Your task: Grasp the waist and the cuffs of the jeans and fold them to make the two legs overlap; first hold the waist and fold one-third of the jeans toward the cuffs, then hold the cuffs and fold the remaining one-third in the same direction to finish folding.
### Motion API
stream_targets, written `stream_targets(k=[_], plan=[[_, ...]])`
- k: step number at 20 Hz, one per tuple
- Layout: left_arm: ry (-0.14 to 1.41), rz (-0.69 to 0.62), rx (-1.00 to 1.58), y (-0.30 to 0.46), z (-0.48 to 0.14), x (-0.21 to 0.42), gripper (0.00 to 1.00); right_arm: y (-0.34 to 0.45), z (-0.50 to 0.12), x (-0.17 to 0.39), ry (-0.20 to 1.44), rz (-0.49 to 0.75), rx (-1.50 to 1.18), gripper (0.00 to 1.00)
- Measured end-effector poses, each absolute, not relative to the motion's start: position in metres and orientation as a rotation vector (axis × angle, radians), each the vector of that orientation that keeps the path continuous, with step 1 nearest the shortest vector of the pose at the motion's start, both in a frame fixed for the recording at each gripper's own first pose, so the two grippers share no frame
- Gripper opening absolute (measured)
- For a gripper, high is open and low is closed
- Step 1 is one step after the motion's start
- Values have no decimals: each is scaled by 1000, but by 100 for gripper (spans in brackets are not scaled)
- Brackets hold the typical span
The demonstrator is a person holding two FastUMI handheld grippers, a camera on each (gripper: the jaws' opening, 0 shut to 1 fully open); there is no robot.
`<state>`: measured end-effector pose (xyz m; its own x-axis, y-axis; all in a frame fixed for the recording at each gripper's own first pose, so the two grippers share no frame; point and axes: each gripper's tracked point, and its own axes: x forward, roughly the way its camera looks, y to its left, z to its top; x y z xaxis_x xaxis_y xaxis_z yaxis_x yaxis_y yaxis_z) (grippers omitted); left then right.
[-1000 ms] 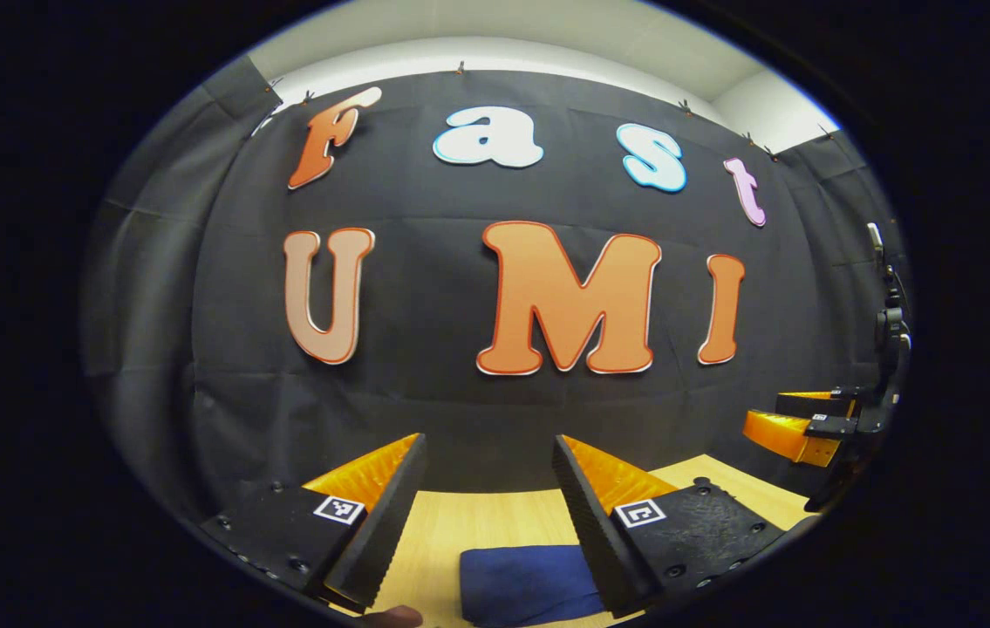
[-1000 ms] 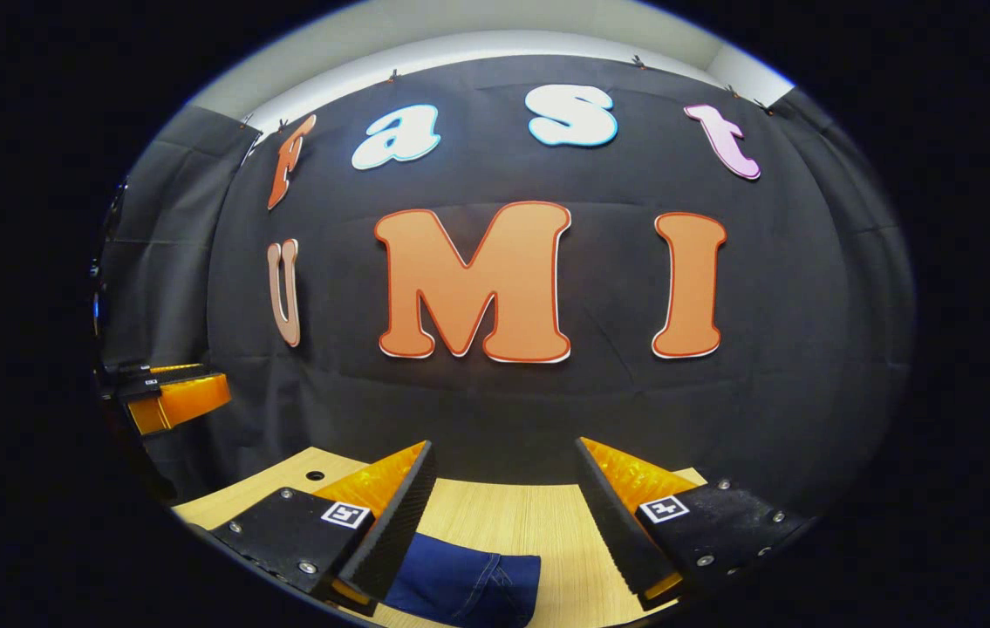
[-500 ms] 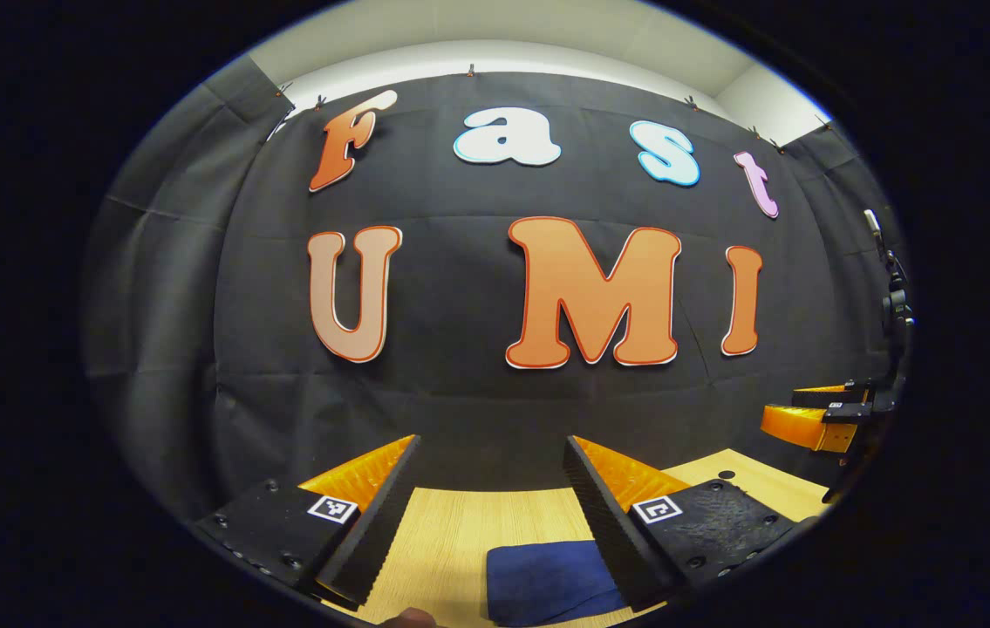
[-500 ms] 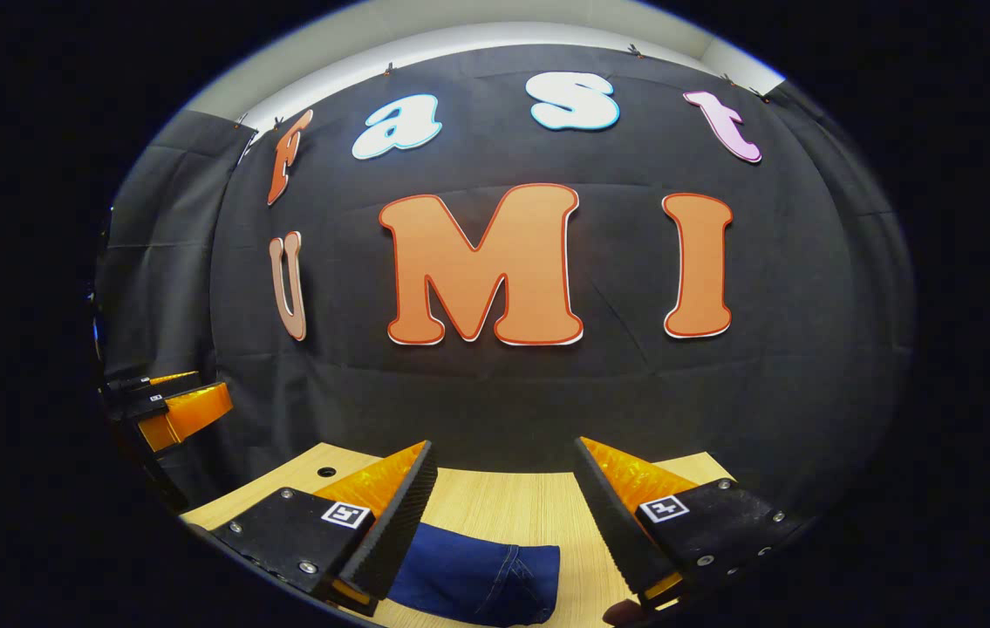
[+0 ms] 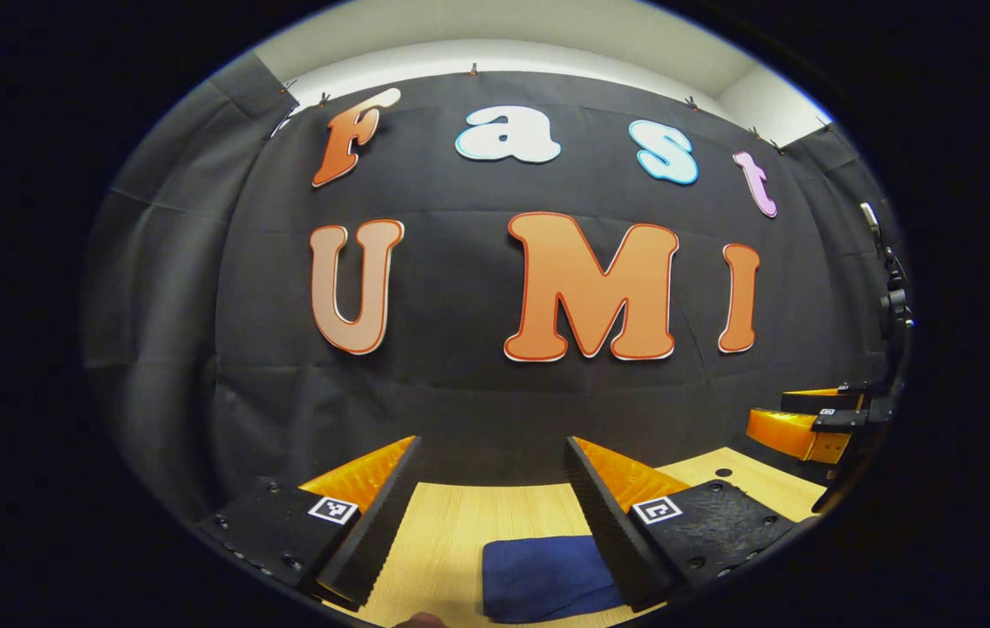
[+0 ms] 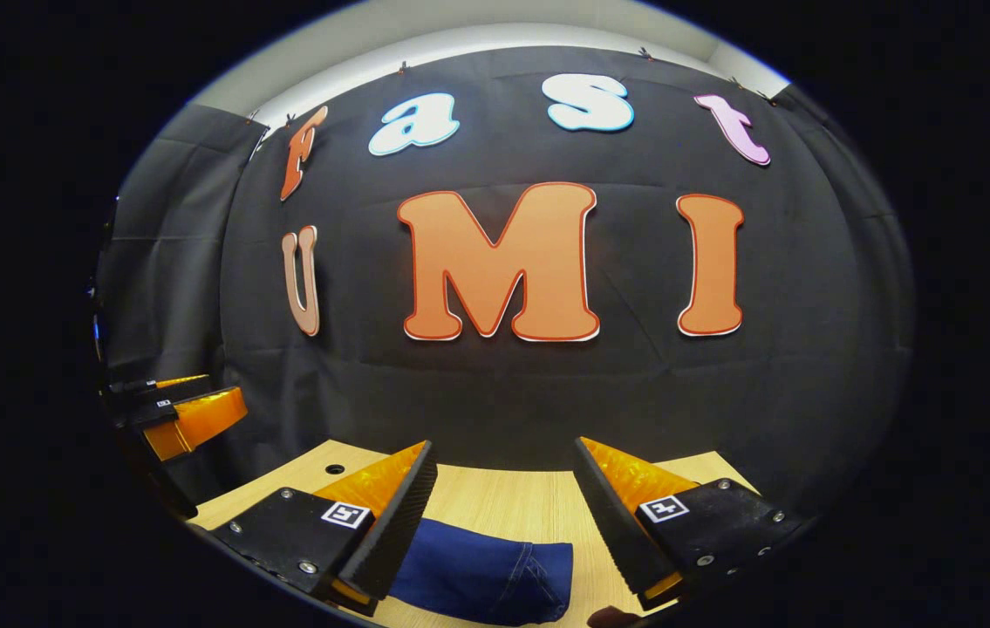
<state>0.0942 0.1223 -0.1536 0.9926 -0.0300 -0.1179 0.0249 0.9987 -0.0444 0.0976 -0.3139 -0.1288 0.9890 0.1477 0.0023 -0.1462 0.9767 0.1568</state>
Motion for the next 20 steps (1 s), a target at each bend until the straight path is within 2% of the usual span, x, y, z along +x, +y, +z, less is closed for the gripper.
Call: stream_targets(k=[3,4,5,10,11,12,20], plan=[[123,-23,-53,126,-158,94,98,-307,-131,95,14,165,164,96],[121,-14,-51,128,-158,93,98,-307,-129,95,7,161,165,100],[121,-13,-50,129,-158,94,98,-307,-130,96,7,159,165,96],[166,14,-55,139,-171,95,98,-308,-132,95,23,144,191,96],[175,19,-58,142,-173,95,97,-309,-134,95,29,141,192,100],[182,19,-62,143,-174,95,98,-310,-135,95,32,139,192,96],[205,1,-80,140,-180,95,98,-309,-140,95,56,135,201,96]])
